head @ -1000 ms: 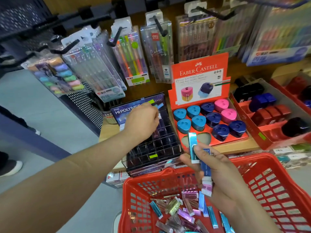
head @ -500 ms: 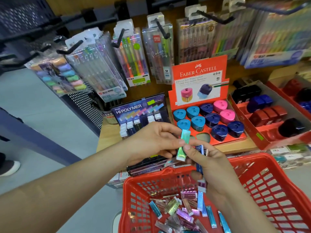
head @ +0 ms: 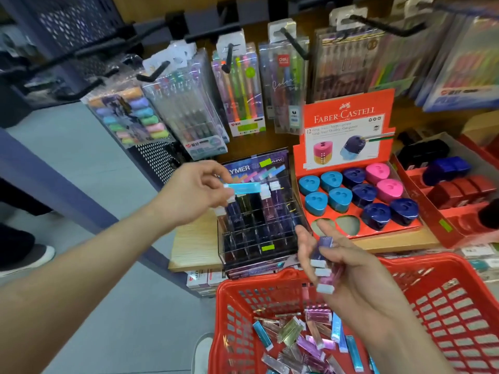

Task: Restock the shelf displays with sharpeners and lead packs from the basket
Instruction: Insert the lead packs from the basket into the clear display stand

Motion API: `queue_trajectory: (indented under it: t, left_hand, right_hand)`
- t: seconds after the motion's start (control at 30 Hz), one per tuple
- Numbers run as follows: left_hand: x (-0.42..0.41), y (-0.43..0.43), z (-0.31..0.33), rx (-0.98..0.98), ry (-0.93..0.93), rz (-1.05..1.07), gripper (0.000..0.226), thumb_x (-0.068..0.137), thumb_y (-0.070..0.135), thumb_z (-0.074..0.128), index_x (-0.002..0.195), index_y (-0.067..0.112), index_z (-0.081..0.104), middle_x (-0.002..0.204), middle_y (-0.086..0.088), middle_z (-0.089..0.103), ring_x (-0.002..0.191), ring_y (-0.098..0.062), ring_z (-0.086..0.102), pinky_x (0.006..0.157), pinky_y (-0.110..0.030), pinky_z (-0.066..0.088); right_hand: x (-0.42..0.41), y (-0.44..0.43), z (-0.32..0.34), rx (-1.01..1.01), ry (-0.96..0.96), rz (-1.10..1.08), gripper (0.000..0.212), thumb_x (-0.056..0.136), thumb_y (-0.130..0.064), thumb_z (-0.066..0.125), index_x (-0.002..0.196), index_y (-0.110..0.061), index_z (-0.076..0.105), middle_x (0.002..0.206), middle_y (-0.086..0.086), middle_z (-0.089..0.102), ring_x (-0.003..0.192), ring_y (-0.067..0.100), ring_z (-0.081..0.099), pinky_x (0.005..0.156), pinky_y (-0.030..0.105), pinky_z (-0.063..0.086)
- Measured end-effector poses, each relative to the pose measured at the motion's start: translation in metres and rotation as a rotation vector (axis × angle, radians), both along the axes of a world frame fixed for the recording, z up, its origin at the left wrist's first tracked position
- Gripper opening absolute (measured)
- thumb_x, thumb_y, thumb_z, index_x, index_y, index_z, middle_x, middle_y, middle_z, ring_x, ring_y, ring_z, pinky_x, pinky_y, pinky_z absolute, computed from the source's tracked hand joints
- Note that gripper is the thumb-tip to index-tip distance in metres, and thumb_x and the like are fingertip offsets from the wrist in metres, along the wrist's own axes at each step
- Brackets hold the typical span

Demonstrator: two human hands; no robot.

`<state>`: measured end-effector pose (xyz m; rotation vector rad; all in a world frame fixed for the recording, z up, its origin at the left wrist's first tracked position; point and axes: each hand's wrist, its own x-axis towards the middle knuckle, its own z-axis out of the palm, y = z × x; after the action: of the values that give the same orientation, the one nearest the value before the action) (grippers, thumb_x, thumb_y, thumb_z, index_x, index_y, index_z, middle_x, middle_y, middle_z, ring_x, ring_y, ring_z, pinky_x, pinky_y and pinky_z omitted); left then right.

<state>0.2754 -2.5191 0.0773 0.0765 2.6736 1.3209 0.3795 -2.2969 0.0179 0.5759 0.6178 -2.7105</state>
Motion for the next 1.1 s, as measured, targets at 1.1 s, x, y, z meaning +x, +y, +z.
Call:
queue_trajectory:
  t: [1.1]
  left_hand:
    - [-0.046, 0.089, -0.024, -0.497, 0.402, -0.166, 0.018, 0.089, 0.024, 0.066, 0.104, 0.017, 0.072, 0.096, 0.0, 0.07, 0.092, -0.017, 0.062, 0.086, -0.033, 0.052]
  right_hand:
    - [0.012, 0.025, -0.007, 0.489, 0.033, 0.194, 0.049, 0.074, -0.005, 0.06, 0.121, -0.02, 0.059, 0.107, 0.011, 0.074, 0.046, 0.015, 0.053, 0.033, 0.017, 0.02]
